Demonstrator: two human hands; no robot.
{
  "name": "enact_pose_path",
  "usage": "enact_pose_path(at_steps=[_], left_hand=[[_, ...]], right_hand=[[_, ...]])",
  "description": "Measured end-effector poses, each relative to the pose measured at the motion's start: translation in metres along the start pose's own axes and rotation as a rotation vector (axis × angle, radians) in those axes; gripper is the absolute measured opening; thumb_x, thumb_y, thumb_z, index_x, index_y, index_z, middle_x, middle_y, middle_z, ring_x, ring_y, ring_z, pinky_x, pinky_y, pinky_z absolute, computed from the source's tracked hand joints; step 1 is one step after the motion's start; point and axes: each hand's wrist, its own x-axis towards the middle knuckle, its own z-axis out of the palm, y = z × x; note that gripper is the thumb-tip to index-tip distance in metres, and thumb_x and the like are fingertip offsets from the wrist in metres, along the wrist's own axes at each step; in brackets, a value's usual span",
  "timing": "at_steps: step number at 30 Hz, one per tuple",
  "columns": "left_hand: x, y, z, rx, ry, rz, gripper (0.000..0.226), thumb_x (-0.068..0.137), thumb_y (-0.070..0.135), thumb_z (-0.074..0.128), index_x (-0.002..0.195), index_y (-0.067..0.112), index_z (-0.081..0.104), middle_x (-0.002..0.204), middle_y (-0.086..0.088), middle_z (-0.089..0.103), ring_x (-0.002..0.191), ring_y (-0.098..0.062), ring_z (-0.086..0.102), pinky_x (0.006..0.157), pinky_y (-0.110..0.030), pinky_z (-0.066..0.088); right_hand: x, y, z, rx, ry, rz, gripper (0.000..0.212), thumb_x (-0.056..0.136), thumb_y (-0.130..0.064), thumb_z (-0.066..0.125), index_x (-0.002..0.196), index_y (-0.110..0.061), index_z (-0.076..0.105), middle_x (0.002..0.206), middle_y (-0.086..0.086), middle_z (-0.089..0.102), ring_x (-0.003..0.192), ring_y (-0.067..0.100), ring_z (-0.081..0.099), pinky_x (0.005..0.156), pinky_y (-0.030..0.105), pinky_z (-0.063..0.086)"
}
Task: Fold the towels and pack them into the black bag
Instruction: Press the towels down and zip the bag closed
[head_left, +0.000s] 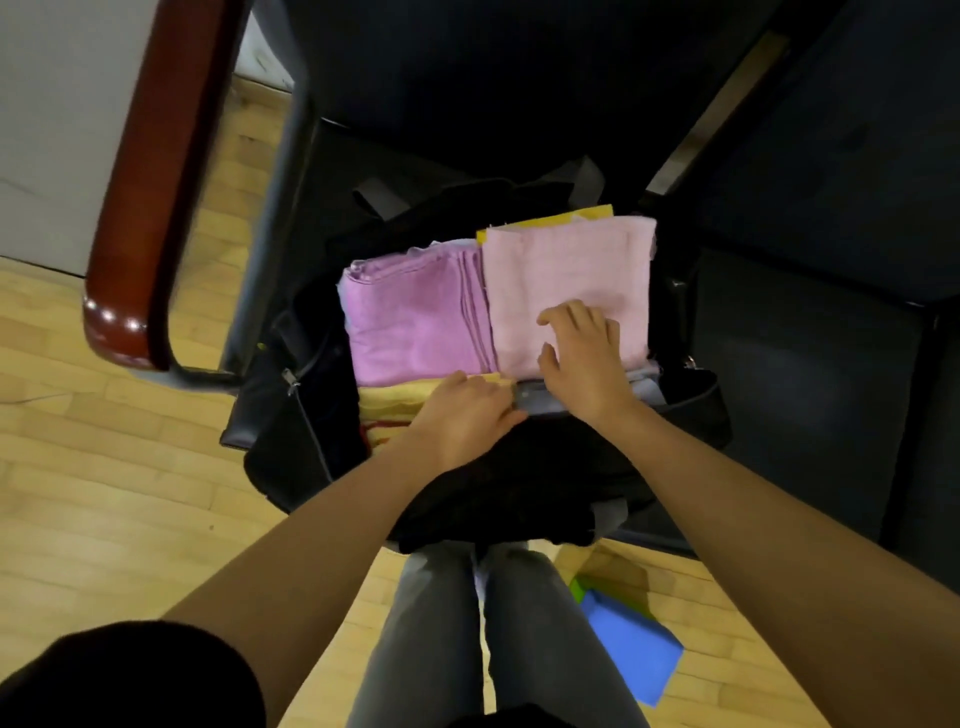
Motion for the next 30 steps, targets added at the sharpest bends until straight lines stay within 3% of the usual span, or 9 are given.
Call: enact_pose_path(at_steps=[3, 6, 8, 13, 16, 18, 21, 24, 30], left_hand=[[-0.011, -0.021, -0.013, -0.074, 0.239, -0.113, 0.031, 0.088, 0.027, 0.041, 0.068, 0.010, 0.057, 0.063, -0.008, 0.059, 0.056, -0.028, 0.057, 0.056, -0.032, 0.044], [-0.017, -0.056, -0.026, -0.076, 0.317, -0.299, 0.008, 0.082, 0.009, 0.054, 0.081, 0.004, 0.060, 0.076, -0.012, 0.058, 0.067, -0.032, 0.057, 0.060, -0.037, 0.044], [-0.019, -0.084, -0.028, 0.043, 0.334, -0.388, 0.026, 0.065, -0.002, 0.069, 0.089, 0.003, 0.061, 0.082, -0.013, 0.060, 0.072, -0.033, 0.059, 0.063, -0.034, 0.047], [-0.030, -0.135, -0.021, 0.405, 0.315, -0.368, 0.049, 0.078, 0.007, 0.044, 0.126, 0.003, 0.056, 0.122, -0.014, 0.060, 0.115, -0.033, 0.057, 0.093, -0.040, 0.048], [-0.039, -0.153, -0.010, 0.502, 0.198, -0.350, 0.071, 0.080, 0.013, 0.059, 0.144, 0.005, 0.030, 0.144, -0.012, 0.044, 0.135, -0.030, 0.039, 0.110, -0.040, 0.033], [-0.042, -0.161, -0.008, 0.520, 0.162, -0.355, 0.089, 0.077, 0.012, 0.068, 0.146, 0.003, 0.014, 0.149, -0.012, 0.037, 0.138, -0.030, 0.034, 0.112, -0.040, 0.028], [-0.041, -0.168, -0.007, 0.636, 0.110, -0.338, 0.094, 0.080, 0.017, 0.068, 0.147, 0.002, 0.003, 0.151, -0.011, 0.028, 0.139, -0.027, 0.033, 0.113, -0.038, 0.028], [-0.033, -0.171, -0.019, 0.684, 0.068, -0.413, 0.096, 0.078, 0.027, 0.070, 0.147, 0.000, 0.008, 0.148, -0.013, 0.034, 0.135, -0.027, 0.039, 0.110, -0.038, 0.033], [-0.021, -0.184, -0.042, 0.493, 0.163, -0.429, 0.065, 0.070, -0.002, 0.075, 0.128, -0.011, 0.049, 0.114, -0.029, 0.061, 0.105, -0.041, 0.062, 0.084, -0.044, 0.053]], right_hand=[[0.020, -0.023, 0.003, 0.049, 0.020, -0.079, 0.031, 0.080, -0.005, 0.054, 0.110, -0.006, 0.058, 0.110, 0.013, 0.055, 0.100, 0.033, 0.049, 0.081, 0.034, 0.026], [0.051, -0.050, 0.010, 0.024, -0.025, -0.186, 0.042, 0.083, -0.010, 0.053, 0.125, -0.007, 0.055, 0.128, 0.014, 0.053, 0.115, 0.035, 0.047, 0.090, 0.038, 0.030], [0.077, -0.069, 0.017, -0.033, -0.072, -0.263, 0.051, 0.090, -0.019, 0.053, 0.140, -0.012, 0.044, 0.145, 0.012, 0.041, 0.132, 0.033, 0.037, 0.105, 0.042, 0.028], [0.120, -0.099, 0.037, -0.292, -0.208, -0.347, 0.054, 0.100, -0.047, 0.028, 0.151, -0.034, 0.016, 0.158, 0.002, 0.017, 0.144, 0.028, 0.018, 0.116, 0.048, 0.010], [0.123, -0.092, 0.048, -0.363, -0.227, -0.335, 0.055, 0.099, -0.053, 0.024, 0.150, -0.042, 0.006, 0.159, 0.004, 0.010, 0.143, 0.036, 0.014, 0.112, 0.056, 0.014], [0.125, -0.084, 0.055, -0.372, -0.228, -0.345, 0.054, 0.098, -0.053, 0.025, 0.149, -0.043, 0.009, 0.157, 0.007, 0.014, 0.142, 0.039, 0.015, 0.109, 0.058, 0.019], [0.129, -0.079, 0.059, -0.374, -0.200, -0.365, 0.049, 0.097, -0.051, 0.026, 0.143, -0.038, 0.036, 0.143, 0.014, 0.039, 0.123, 0.044, 0.041, 0.093, 0.061, 0.036], [0.130, -0.078, 0.063, -0.371, -0.190, -0.344, 0.048, 0.093, -0.049, 0.027, 0.132, -0.035, 0.051, 0.128, 0.014, 0.052, 0.104, 0.041, 0.052, 0.082, 0.057, 0.043], [0.132, -0.078, 0.072, -0.370, -0.241, -0.343, 0.048, 0.097, -0.053, 0.023, 0.141, -0.041, 0.036, 0.141, 0.009, 0.041, 0.119, 0.037, 0.041, 0.095, 0.056, 0.031]])
